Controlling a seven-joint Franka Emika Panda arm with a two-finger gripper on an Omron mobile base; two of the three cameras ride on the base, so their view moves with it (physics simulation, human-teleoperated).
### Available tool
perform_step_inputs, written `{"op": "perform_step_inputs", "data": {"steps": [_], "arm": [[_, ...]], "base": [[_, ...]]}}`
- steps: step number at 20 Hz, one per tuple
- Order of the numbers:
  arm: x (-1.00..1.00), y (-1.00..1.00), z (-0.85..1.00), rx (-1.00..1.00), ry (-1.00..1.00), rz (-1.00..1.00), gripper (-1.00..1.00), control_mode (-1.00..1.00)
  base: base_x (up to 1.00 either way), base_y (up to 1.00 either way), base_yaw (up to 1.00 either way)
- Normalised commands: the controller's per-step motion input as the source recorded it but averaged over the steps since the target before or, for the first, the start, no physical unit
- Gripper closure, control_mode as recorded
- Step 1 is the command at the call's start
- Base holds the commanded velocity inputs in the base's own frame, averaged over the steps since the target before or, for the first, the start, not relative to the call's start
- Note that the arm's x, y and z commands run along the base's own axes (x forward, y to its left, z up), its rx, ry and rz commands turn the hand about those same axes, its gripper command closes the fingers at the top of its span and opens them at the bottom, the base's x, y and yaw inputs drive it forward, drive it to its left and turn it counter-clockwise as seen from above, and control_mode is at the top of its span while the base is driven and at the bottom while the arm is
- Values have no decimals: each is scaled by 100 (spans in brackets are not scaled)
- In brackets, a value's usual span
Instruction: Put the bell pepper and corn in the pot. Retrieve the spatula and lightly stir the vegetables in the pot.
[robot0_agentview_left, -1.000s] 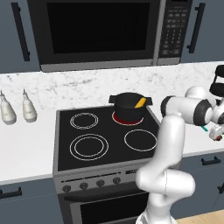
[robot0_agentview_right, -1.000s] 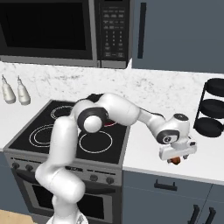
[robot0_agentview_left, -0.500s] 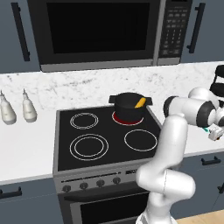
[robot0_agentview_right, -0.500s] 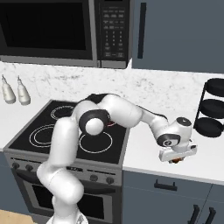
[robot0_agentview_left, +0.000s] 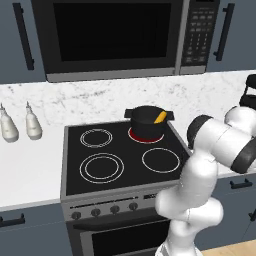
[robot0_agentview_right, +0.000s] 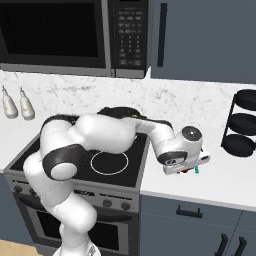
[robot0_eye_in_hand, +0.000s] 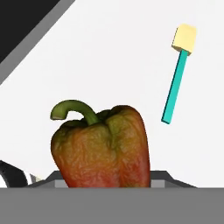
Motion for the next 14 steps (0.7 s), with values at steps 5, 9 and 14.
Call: {"op": "perform_step_inputs", "data": {"steps": [5, 9, 14], "arm": [[16, 100, 100, -7, 1, 2, 100, -100], [10, 100, 100, 0, 2, 4, 100, -100], [23, 100, 76, 1, 8, 6, 100, -100]], "base": [[0, 0, 0], [0, 0, 0], [0, 0, 0]]}}
